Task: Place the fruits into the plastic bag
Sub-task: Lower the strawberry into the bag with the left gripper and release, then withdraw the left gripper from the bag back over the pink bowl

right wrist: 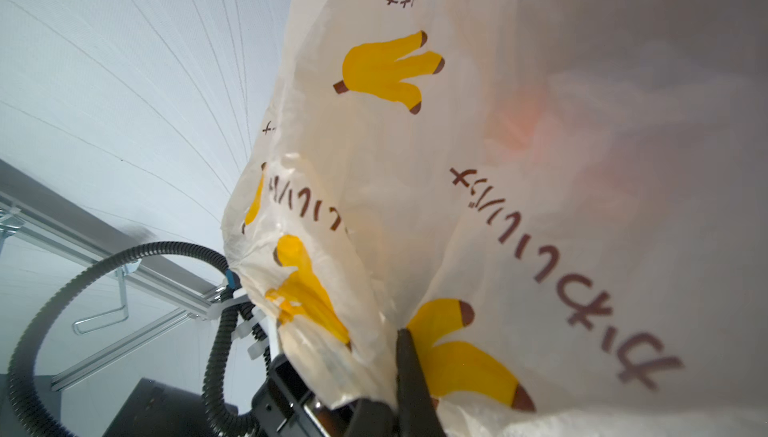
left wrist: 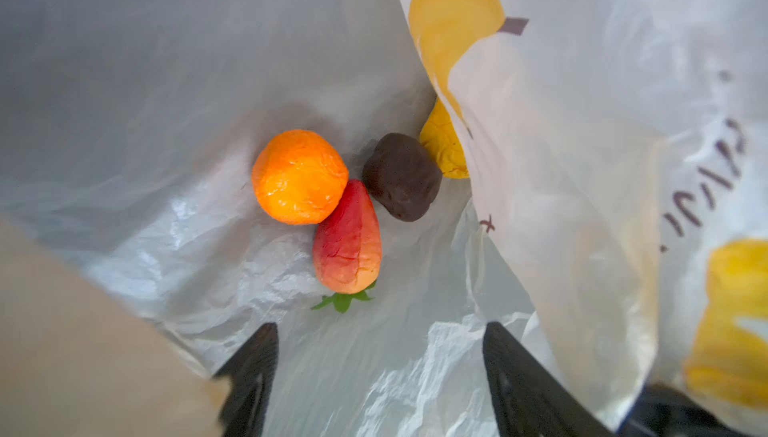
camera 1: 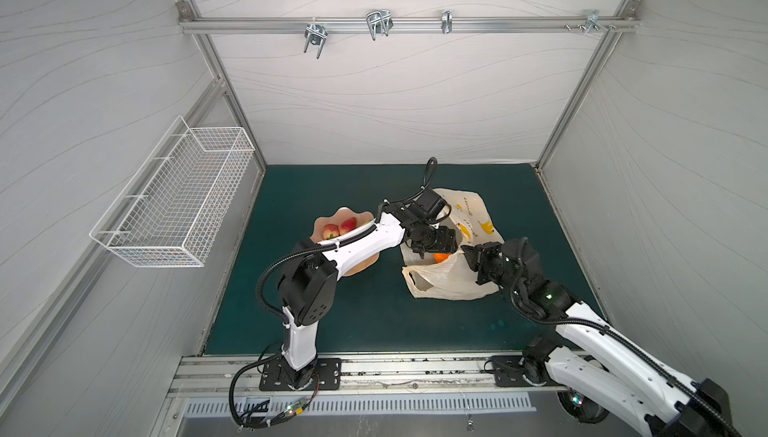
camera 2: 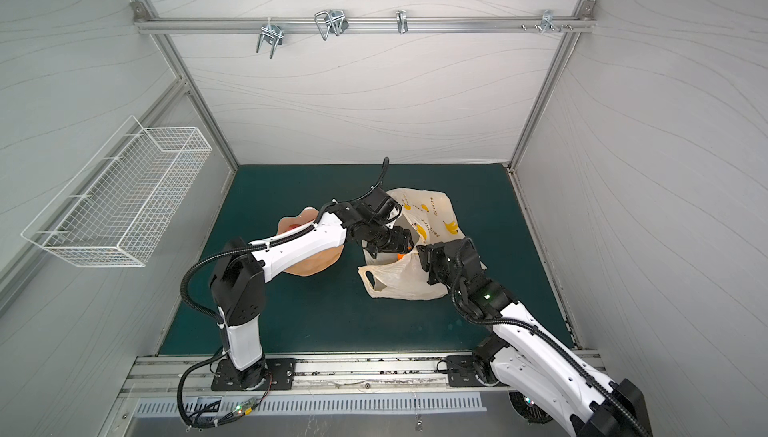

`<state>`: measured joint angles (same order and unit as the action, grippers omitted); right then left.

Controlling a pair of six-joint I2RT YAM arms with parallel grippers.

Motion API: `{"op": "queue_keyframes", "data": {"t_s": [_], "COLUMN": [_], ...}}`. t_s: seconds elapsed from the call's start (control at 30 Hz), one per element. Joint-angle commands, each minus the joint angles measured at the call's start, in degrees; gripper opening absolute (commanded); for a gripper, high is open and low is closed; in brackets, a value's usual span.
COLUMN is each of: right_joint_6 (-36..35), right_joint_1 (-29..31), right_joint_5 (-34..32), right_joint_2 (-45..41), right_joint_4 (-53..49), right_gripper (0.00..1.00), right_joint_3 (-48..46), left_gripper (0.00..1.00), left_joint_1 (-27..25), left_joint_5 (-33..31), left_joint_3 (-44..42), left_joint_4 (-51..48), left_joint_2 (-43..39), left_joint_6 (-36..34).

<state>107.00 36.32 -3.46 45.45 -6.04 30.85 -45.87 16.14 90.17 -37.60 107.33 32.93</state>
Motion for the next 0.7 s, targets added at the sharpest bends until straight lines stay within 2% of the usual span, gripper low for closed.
{"op": "queue_keyframes", "data": {"t_s": [0.0, 0.33, 0.67], "right_joint_6": [2.15, 1.01, 1.67], "right_joint_1": [-0.82, -1.63, -1.68], "right_joint_5": [2.31, 4.14, 4.47], "right_joint_2": [0.46, 2.37, 1.24], "right_joint_4": [-3.88, -3.65, -4.67], "right_gripper": [0.00, 0.00, 0.00], "right_joint_3": [2.43, 2.63, 2.25], "left_gripper": [0.79, 0.78, 0.79], "left_joint_1": [0.24, 0.22, 0.91], "left_joint_5": [-5.35, -13.86, -17.80], "left_joint_3": [0.20, -1.06, -6.33], "left_joint_4": [-4.64, -10.96, -12.10], "left_joint_2": [-2.84, -9.61, -16.86], "left_joint_6": [-2.17, -3.43, -1.43]}}
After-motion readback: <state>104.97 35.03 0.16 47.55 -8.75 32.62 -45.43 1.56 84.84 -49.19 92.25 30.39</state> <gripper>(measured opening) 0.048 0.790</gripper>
